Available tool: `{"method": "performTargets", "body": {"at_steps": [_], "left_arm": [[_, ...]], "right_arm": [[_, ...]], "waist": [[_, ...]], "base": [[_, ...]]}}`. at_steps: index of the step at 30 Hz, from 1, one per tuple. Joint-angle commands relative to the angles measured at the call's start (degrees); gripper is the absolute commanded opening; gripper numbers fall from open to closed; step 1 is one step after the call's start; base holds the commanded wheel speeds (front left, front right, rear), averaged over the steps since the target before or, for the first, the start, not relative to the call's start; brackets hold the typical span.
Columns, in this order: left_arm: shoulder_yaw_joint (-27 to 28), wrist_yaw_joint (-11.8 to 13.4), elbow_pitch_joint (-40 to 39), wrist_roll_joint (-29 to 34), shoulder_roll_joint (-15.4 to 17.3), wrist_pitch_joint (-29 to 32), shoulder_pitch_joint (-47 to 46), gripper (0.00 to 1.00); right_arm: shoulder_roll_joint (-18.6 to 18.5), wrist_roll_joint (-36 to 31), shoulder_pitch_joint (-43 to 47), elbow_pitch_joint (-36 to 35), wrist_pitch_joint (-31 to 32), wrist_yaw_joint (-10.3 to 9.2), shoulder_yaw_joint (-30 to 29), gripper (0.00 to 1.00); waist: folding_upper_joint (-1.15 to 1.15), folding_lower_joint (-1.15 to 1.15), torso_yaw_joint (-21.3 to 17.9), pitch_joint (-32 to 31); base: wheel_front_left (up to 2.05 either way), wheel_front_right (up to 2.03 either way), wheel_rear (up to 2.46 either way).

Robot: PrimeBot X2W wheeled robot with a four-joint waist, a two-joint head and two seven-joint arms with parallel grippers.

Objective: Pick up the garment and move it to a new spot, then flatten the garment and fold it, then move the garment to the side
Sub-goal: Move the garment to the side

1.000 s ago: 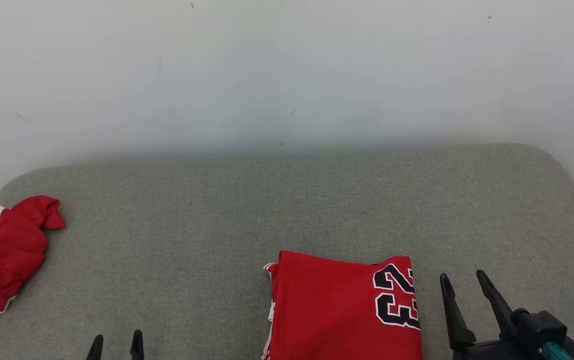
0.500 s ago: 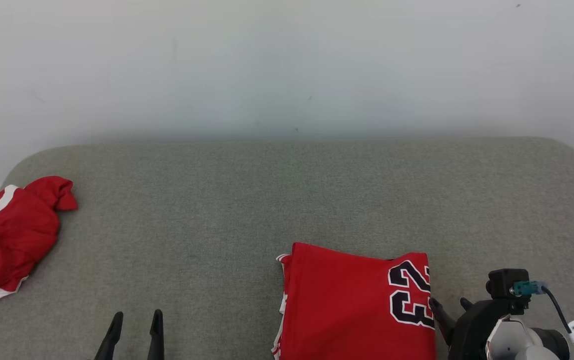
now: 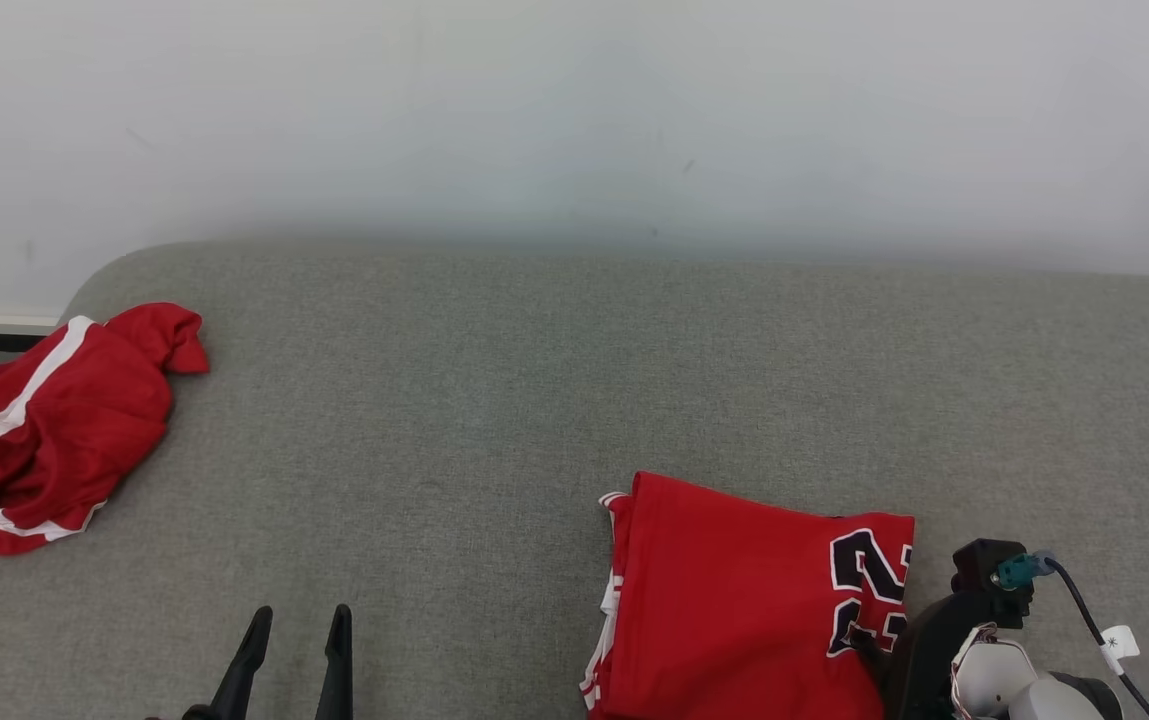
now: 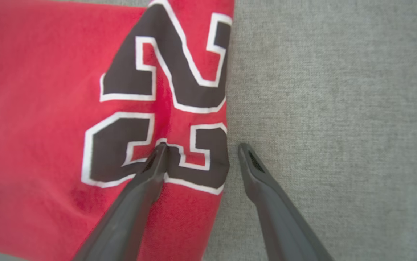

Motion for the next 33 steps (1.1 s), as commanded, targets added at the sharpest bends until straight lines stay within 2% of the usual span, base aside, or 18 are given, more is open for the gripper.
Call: {"method": "performTargets", "body": {"at_steps": [1, 3, 4, 5, 6, 8, 9, 10, 19, 26, 33], "left_arm": [[-0.1, 0.1, -0.4, 0.6, 0.0, 0.0, -0.7, 1.0], [-0.3, 0.1, -0.6, 0.9, -0.1, 0.0, -0.6, 1.0], [-0.5, 0.1, -0.7, 1.0, -0.1, 0.0, -0.6, 1.0], [-0.5, 0.1, -0.7, 1.0, -0.1, 0.0, -0.6, 1.0], [-0.6, 0.1, -0.8, 1.0, -0.1, 0.0, -0.5, 1.0], [-0.8, 0.1, -0.9, 1.1, -0.1, 0.0, -0.5, 1.0], [-1.0, 0.1, -1.0, 1.0, -0.1, 0.0, -0.5, 1.0], [-1.1, 0.1, -1.0, 1.1, -0.1, 0.0, -0.6, 1.0], [-1.3, 1.5, -2.0, 0.5, -0.1, 0.0, 0.0, 1.0], [-1.0, 2.3, -3.8, 0.4, -0.1, 0.0, -1.2, 1.0], [-0.7, 1.6, -5.8, 1.6, -0.1, 0.0, -4.5, 1.0]], "right_arm": [[0.7, -1.0, -0.3, 1.4, 0.8, -0.14, -0.5, 1.0], [1.1, -1.9, -0.6, 2.5, 1.3, -0.14, -1.4, 1.0], [1.2, -2.4, -0.8, 3.0, 1.5, -0.14, -1.7, 0.95], [1.2, -2.4, -0.8, 3.0, 1.5, -0.14, -1.7, 0.95], [1.3, -2.9, -1.1, 3.4, 1.7, -0.14, -2.0, 0.8], [1.5, -3.6, -1.6, 4.1, 1.7, -0.14, -2.3, 0.39], [1.6, -3.9, -1.8, 4.4, 1.5, -0.14, -2.4, 0.06], [1.6, -4.3, -2.1, 4.5, 1.3, -0.14, -2.3, 0.0], [-1.3, -5.5, -6.3, 2.7, -0.3, -0.14, 1.1, 0.0], [-6.3, -4.9, -13.2, 0.7, 1.4, -0.14, 9.7, 0.0], [-12.9, -2.8, -20.9, -0.7, 3.5, -0.14, 18.7, 0.0]], "waist": [[0.0, 0.0, 0.4, 0.2], [0.0, 0.0, 0.5, 0.2], [0.0, 0.0, 0.6, 0.3], [0.0, 0.0, 0.6, 0.3], [0.0, 0.0, 0.7, 0.4], [0.0, 0.0, 0.7, 0.6], [0.0, 0.0, 0.8, 0.7], [0.0, 0.0, 0.8, 0.8], [0.0, 0.0, -2.2, 1.2], [0.0, 0.0, -8.3, 3.6], [0.0, 0.0, -15.0, 9.0]], "base": [[0.0, 0.0, 0.0], [0.0, 0.0, 0.0], [0.0, 0.0, 0.0], [0.0, 0.0, 0.0], [0.0, 0.0, 0.0], [0.0, 0.0, 0.0], [0.0, 0.0, 0.0], [0.0, 0.0, 0.0], [0.0, 0.0, 0.0], [0.0, 0.0, 0.0], [0.0, 0.0, 0.0]]}}
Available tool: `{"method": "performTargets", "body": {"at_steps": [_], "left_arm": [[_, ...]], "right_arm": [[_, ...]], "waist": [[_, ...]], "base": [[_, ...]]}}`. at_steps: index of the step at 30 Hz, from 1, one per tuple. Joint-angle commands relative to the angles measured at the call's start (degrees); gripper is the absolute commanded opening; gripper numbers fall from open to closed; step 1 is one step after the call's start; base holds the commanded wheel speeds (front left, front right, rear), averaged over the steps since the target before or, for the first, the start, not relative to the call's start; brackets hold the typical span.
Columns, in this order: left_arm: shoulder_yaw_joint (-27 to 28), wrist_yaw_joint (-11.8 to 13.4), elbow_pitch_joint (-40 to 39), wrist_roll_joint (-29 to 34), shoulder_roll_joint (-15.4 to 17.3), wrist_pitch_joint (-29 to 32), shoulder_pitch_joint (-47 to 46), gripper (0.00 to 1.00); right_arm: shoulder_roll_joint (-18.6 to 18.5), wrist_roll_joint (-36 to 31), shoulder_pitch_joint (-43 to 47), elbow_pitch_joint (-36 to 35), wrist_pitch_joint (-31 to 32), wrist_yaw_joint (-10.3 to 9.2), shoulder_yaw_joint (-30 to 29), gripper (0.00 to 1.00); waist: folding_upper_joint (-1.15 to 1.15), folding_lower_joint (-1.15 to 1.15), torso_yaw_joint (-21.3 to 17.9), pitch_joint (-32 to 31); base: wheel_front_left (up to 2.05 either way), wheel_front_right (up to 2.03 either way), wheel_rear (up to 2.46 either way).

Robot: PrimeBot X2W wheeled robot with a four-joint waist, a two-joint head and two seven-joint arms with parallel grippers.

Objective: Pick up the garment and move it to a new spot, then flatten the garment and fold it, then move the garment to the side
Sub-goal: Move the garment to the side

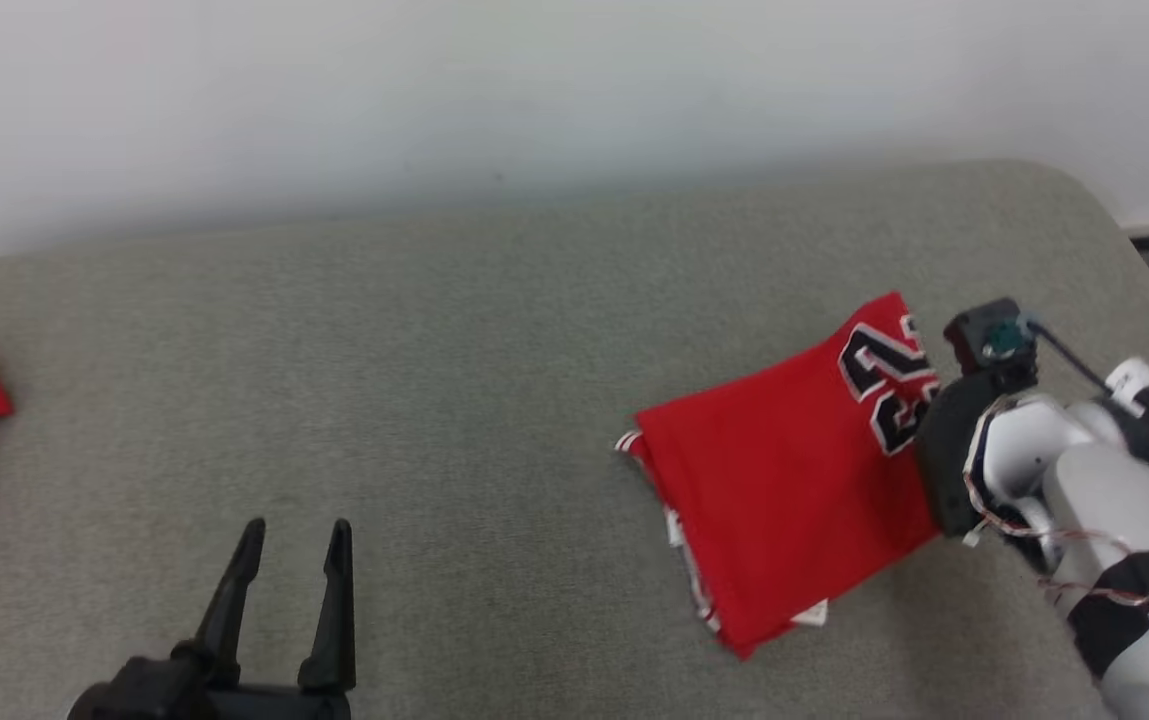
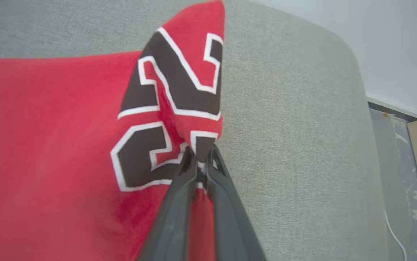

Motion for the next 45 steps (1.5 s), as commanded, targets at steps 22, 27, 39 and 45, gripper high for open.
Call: {"method": "performTargets", "body": {"at_steps": [22, 27, 39, 45], "left_arm": [[-4.7, -1.4, -7.1, 3.1, 7.8, 0.0, -16.3, 1.0], [-5.2, -1.4, -7.1, 2.9, 9.0, 0.0, -17.1, 1.0], [-6.0, -1.4, -6.4, 1.8, 10.7, 0.0, -18.2, 1.0], [-5.9, -1.4, -5.7, 0.8, 10.5, 0.0, -17.3, 1.0]], "right_arm": [[-15.2, -2.3, -17.3, 3.6, -12.5, -0.14, -4.9, 0.0], [-14.8, -5.5, -18.2, 4.8, -16.4, -0.14, -8.0, 0.0], [-13.7, -13.2, -19.4, 8.6, -26.3, -0.14, -11.2, 1.0], [-12.6, -15.2, -18.2, 9.0, -30.6, -0.15, -11.0, 1.0]], "waist": [[-0.01, -0.01, -13.1, 24.4], [-0.01, -0.01, -13.7, 25.9], [-0.01, -0.01, -12.5, 25.8], [-0.01, -0.01, -11.6, 24.0]], "base": [[0.0, 0.0, 0.0], [0.0, 0.0, 0.0], [0.0, 0.0, 0.0], [0.0, 0.0, 0.0]]}}
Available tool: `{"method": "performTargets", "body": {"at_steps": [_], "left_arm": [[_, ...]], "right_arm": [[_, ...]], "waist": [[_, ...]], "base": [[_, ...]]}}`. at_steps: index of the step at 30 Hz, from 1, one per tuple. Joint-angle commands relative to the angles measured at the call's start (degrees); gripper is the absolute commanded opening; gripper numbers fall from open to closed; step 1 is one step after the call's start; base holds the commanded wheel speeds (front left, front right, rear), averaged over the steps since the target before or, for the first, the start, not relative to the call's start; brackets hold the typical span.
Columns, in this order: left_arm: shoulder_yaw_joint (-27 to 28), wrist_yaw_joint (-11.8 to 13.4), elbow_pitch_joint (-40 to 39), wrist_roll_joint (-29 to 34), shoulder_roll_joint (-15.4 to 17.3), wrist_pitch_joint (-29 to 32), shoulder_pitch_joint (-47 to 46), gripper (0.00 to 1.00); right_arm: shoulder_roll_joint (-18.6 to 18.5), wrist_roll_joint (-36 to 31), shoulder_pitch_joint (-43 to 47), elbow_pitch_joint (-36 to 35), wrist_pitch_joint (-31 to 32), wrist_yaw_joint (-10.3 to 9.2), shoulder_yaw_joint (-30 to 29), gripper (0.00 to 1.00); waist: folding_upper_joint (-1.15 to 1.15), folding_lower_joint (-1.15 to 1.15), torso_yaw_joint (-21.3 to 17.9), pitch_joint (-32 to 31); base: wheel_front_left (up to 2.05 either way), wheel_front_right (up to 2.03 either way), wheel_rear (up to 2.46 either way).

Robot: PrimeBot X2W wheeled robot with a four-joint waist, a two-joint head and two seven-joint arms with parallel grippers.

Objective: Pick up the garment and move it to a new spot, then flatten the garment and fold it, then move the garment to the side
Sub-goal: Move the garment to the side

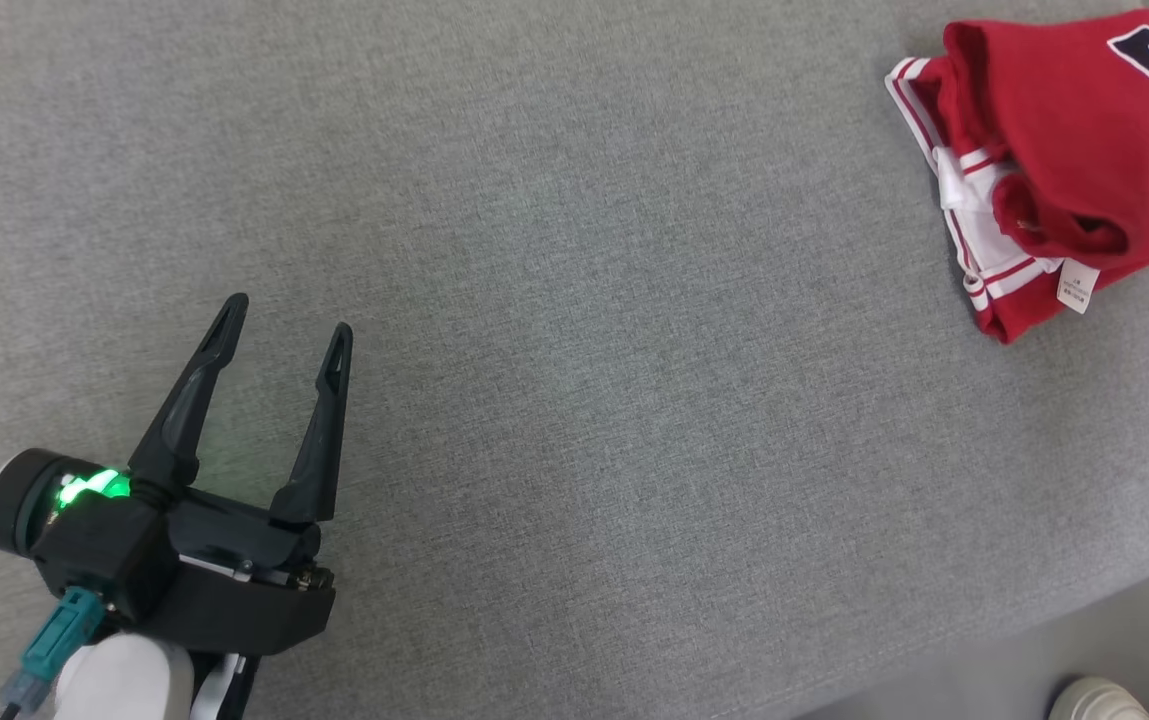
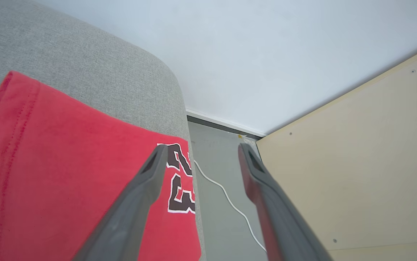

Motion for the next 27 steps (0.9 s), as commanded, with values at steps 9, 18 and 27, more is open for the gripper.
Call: {"method": "performTargets", "body": {"at_steps": [9, 18, 27], "left_arm": [[2.6, 0.1, 3.4, -0.9, -3.1, 0.0, 3.1, 1.0], [8.1, 0.9, 7.9, -0.5, -6.9, 0.0, 8.3, 1.0], [11.9, 0.9, 9.8, 0.4, -9.4, 0.0, 17.0, 1.0]], "right_arm": [[3.4, 3.1, 6.5, -2.4, -8.9, -0.15, 1.1, 1.0], [8.9, 7.9, 18.1, -7.8, -13.5, -0.15, 0.3, 1.0], [16.4, 11.4, 31.2, -14.5, -15.5, -0.15, 1.1, 1.0]], "waist": [[-0.01, 0.0, 3.2, -8.1], [-0.01, 0.0, 5.7, -18.0], [-0.01, 0.0, 8.0, -28.1]], "base": [[0.0, 0.0, 0.0], [0.0, 0.0, 0.0], [0.0, 0.0, 0.0]]}}
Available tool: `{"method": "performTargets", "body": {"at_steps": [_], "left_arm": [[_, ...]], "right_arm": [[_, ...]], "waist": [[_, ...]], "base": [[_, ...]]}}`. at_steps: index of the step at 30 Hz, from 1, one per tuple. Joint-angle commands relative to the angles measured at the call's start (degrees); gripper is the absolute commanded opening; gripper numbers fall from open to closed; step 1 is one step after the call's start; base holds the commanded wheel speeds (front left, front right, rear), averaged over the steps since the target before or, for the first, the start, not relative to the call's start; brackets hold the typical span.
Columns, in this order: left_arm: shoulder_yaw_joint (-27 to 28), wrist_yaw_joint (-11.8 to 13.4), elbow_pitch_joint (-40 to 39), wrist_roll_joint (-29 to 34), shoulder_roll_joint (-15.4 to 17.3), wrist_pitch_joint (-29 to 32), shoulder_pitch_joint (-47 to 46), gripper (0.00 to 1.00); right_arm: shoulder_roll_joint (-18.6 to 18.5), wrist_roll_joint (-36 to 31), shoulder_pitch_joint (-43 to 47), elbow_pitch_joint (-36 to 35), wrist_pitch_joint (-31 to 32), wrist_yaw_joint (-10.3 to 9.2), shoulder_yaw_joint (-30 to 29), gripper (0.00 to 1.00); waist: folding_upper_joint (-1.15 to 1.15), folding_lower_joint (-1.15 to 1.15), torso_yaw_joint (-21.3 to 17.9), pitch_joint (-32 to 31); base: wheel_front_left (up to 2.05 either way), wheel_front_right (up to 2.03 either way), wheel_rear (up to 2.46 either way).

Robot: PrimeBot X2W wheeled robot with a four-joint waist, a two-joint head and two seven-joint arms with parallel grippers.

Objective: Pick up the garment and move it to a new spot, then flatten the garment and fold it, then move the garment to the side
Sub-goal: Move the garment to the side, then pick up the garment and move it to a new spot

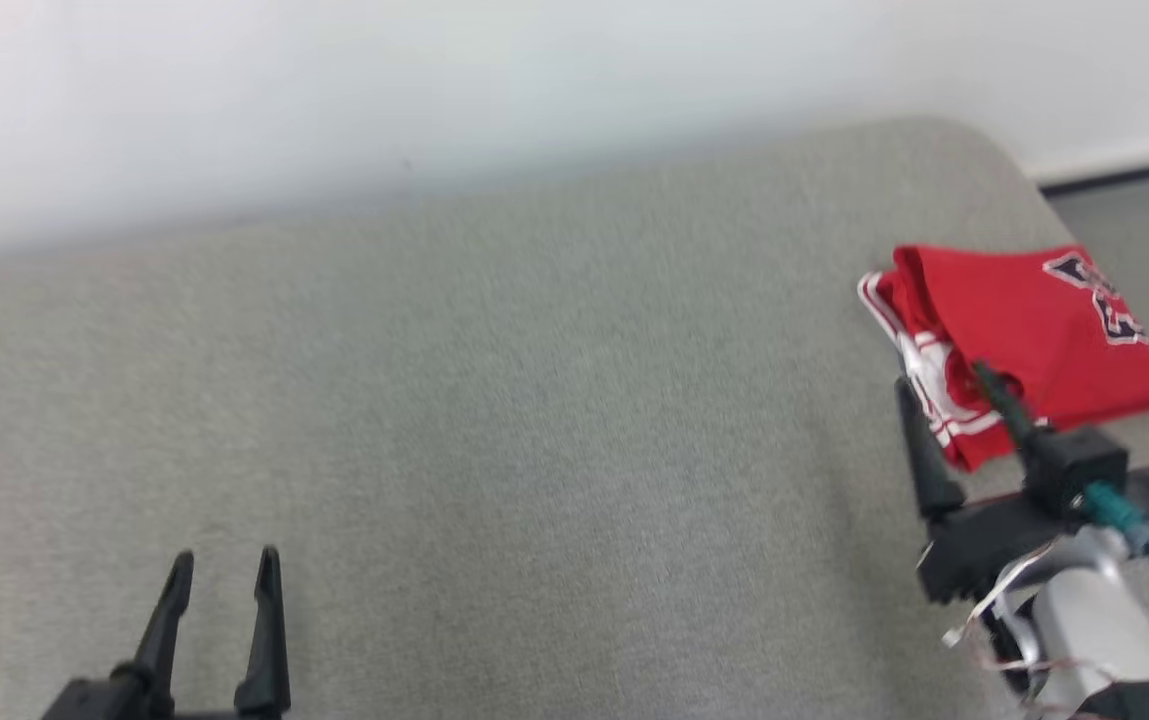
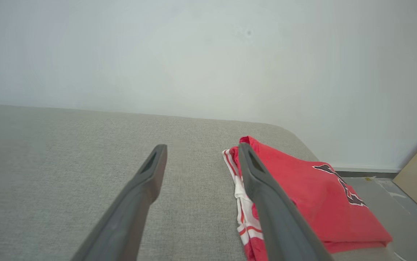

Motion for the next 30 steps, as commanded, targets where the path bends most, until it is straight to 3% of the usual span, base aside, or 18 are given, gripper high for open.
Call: {"method": "performTargets", "body": {"at_steps": [1, 11, 30], "left_arm": [[0.3, 0.0, 0.1, 0.5, -0.3, 0.0, 1.4, 1.0], [2.2, 1.0, 0.4, 0.9, -1.1, 0.0, 6.0, 1.0], [2.5, 2.5, 1.6, 0.1, -1.3, 0.0, 6.8, 1.0]], "right_arm": [[0.4, 0.1, 1.3, -0.8, -0.3, -0.15, 0.0, 1.0], [5.1, 0.4, 9.7, -5.7, -0.7, -0.15, -0.8, 1.0], [7.5, -0.4, 15.9, -7.5, -0.4, -0.15, -3.6, 1.0]], "waist": [[0.01, 0.02, 2.6, -6.2], [0.01, 0.02, 4.8, -9.2], [0.01, 0.02, 7.0, -10.1]], "base": [[0.0, 0.0, 0.0], [0.0, 0.0, 0.0], [0.0, 0.0, 0.0]]}}
